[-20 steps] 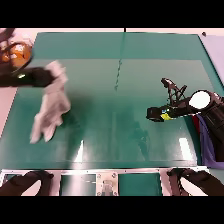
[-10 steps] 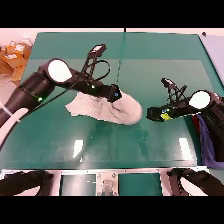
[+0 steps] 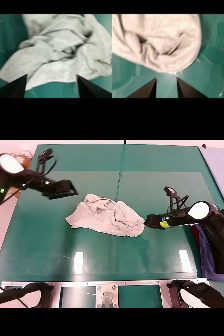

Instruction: Fold the shirts.

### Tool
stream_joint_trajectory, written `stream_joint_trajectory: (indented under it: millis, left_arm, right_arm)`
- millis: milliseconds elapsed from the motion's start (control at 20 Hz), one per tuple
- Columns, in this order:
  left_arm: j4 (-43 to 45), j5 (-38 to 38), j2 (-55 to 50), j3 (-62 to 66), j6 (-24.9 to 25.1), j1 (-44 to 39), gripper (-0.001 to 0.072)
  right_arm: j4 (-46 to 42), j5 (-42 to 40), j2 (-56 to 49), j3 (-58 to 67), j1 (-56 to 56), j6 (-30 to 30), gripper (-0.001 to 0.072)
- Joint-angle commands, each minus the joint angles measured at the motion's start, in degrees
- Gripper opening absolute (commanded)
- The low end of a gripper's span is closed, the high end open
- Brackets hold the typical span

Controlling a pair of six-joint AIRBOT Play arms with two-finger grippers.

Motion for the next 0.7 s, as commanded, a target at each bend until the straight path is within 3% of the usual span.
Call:
stream_joint_trajectory:
  millis: [0,200,300,500,550,600,650]
  left_arm:
    - [0.4,8.5,-1.5,-5.9,0.6,6.3,0.0699]
    - [-12.2,17.2,-10.9,-5.9,7.6,4.6,0.0698]
    - [-18.3,20.9,-16.3,-3.9,11.0,3.5,0.0699]
    - [-21.7,22.3,-21.9,-0.4,12.4,1.4,0.0698]
    - [-21.7,22.3,-22.0,-0.3,12.9,1.1,0.0699]
    - [-21.6,22.3,-22.0,-0.3,13.0,0.9,0.0698]
    - [-21.6,21.8,-22.0,-0.3,13.1,0.9,0.0699]
  right_arm:
    - [1.3,-3.0,-5.0,0.0,-7.3,0.5,0.0536]
    - [2.7,-4.4,-13.7,0.0,-9.6,-4.3,0.0545]
    - [9.5,-6.4,-17.8,0.0,-8.5,-7.6,0.0544]
    - [21.8,-12.2,-25.1,1.0,-5.8,-14.4,0.0542]
    - [24.0,-12.5,-26.7,1.9,-5.2,-15.2,0.0488]
    - [25.4,-12.0,-27.7,2.8,-4.7,-17.0,0.0219]
    - [25.4,-10.4,-28.1,4.0,-4.6,-19.8,0.0018]
